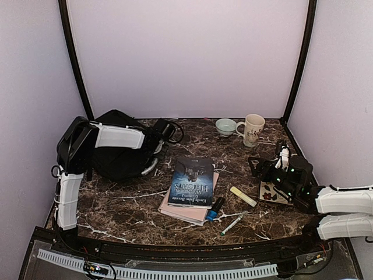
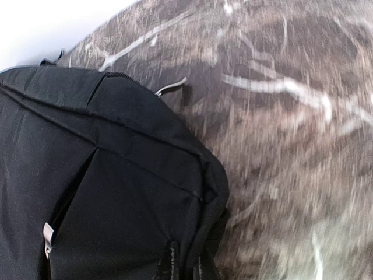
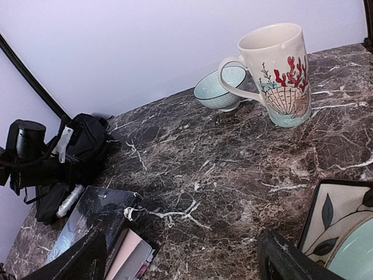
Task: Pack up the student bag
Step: Adjust the student bag at the center of the board.
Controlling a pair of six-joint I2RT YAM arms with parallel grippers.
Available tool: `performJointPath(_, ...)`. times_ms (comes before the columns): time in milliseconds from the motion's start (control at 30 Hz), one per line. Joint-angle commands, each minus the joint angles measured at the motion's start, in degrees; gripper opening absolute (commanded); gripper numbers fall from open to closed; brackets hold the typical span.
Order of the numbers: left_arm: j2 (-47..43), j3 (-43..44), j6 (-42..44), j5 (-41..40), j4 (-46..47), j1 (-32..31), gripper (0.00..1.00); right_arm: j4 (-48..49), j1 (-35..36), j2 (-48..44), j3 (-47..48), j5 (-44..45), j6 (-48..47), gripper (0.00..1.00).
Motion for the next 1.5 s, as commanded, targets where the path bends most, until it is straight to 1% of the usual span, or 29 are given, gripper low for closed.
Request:
performJointPath(0,-8.05,-9.07,0.11,1.59,-1.28,-1.59,0.00,0.83,0.78,-1.07,0.34,0.92,-0.32,0.90)
performJointPath(233,-21.42,-23.22,-4.45,0.42,-1.88,-6.04,0.00,0.80,1.07,-1.08,0.42,1.14,-0.45,0.90)
performJointPath(400,-30.93,-34.47,-8.91,2.35,-2.58,-9.35,0.00,0.90,1.23,-1.31,0.25,1.29,-0.54,0.90)
performJointPath(600,-43.00,-47.46,-17.55,2.12,-4.85,-13.78,0.00,1.25,1.50,-0.98,0.38,0.97,-1.03,0.90)
performJointPath(667,-46.65,-50.64,-20.16,2.06,-6.13,-15.00,0.03,1.40,1.62,-0.69,0.50,0.71,-1.30,0.91)
performJointPath(700,-48.36,-51.46,-21.48,1.84,-6.89,-15.17,0.10,1.49,1.67,-0.60,0.59,0.42,-1.47,0.91)
performJointPath(733,-50.25,-52.05,-23.13,1.10,-7.84,-15.19,0.25,1.79,1.73,-0.37,0.66,0.15,-1.69,0.91)
performJointPath(800,-52.77,-52.69,-26.88,-1.98,-9.34,-15.19,0.63,2.13,1.75,0.16,1.00,-0.83,-2.25,0.91)
performJointPath(833,-53.73,-52.71,-27.94,-3.41,-9.63,-15.19,0.75,2.21,1.85,0.47,1.11,-1.24,-2.49,0.91)
performJointPath(900,-54.91,-51.77,-29.80,-6.28,-10.05,-15.19,0.91,2.42,1.90,0.82,1.29,-1.71,-2.77,0.91)
performJointPath(967,-54.60,-49.91,-31.61,-10.13,-10.72,-14.98,0.98,2.51,1.95,0.58,1.10,-1.81,-2.87,0.92)
performJointPath(1067,-51.49,-44.87,-34.92,-13.48,-13.33,-12.35,0.99,2.96,1.97,-0.30,0.42,-1.71,-2.87,0.92)
performJointPath(1233,-44.91,-36.22,-37.41,-13.26,-14.80,-7.30,0.99,3.47,2.04,-1.81,-0.81,-1.83,-2.91,0.92)
performJointPath(1300,-43.91,-33.86,-36.94,-10.63,-14.92,-7.28,0.98,3.67,1.99,-2.26,-1.13,-1.87,-2.91,0.92)
performJointPath(1367,-44.26,-33.78,-33.63,-4.26,-12.07,-7.59,0.92,3.80,1.98,-2.56,-1.37,-1.86,-2.91,0.92)
performJointPath(1400,-44.64,-34.36,-31.76,-1.79,-9.89,-8.34,0.91,3.83,1.98,-2.63,-1.42,-1.87,-2.91,0.93)
performJointPath(1467,-45.07,-35.50,-30.74,-1.08,-8.71,-10.25,0.90,3.86,1.97,-2.67,-1.40,-1.88,-2.91,0.93)
